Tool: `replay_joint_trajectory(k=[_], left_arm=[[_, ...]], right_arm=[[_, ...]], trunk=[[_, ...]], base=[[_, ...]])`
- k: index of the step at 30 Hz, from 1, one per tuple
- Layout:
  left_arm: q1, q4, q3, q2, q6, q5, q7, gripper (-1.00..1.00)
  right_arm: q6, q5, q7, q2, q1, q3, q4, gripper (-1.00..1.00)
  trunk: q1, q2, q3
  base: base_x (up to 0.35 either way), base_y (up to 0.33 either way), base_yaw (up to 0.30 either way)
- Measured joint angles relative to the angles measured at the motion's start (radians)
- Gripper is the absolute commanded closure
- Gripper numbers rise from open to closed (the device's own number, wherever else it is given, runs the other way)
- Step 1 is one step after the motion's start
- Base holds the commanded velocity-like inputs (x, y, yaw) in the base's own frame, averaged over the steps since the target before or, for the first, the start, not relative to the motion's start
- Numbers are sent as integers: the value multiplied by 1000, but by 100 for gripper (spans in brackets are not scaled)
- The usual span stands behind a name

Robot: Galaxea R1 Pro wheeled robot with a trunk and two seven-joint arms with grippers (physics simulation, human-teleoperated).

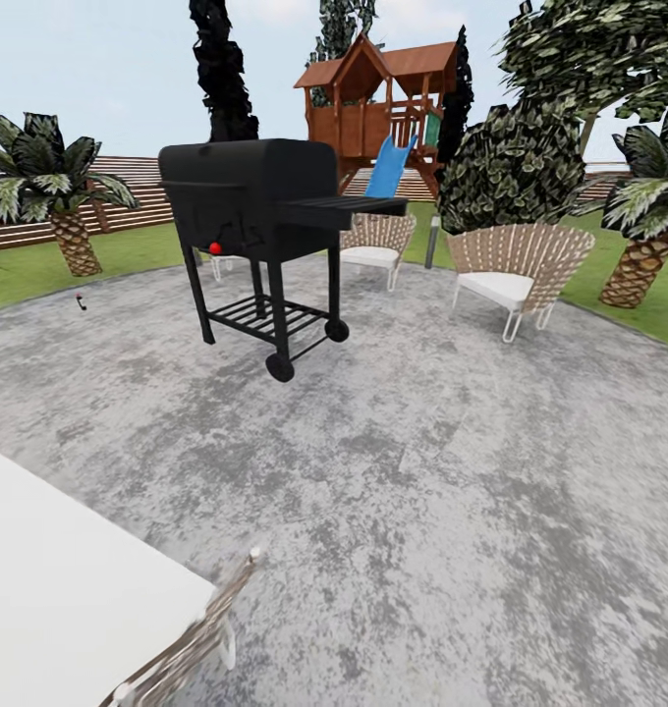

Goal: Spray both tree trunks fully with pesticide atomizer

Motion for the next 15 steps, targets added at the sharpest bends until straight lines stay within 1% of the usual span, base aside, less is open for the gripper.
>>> replay_joint_trajectory(k=[4,8,15], left_arm=[[0,0,0,0,0,0,0,-100],[0,0,0,0,0,0,0,-100],[0,0,0,0,0,0,0,-100]], right_arm=[[0,0,0,0,0,0,0,-100],[0,0,0,-1,0,0,1,-100],[0,0,0,-1,0,0,1,-100]], trunk=[[0,0,0],[0,0,0],[0,0,0]], base=[[161,-239,1],[105,-265,0],[15,-282,0]])
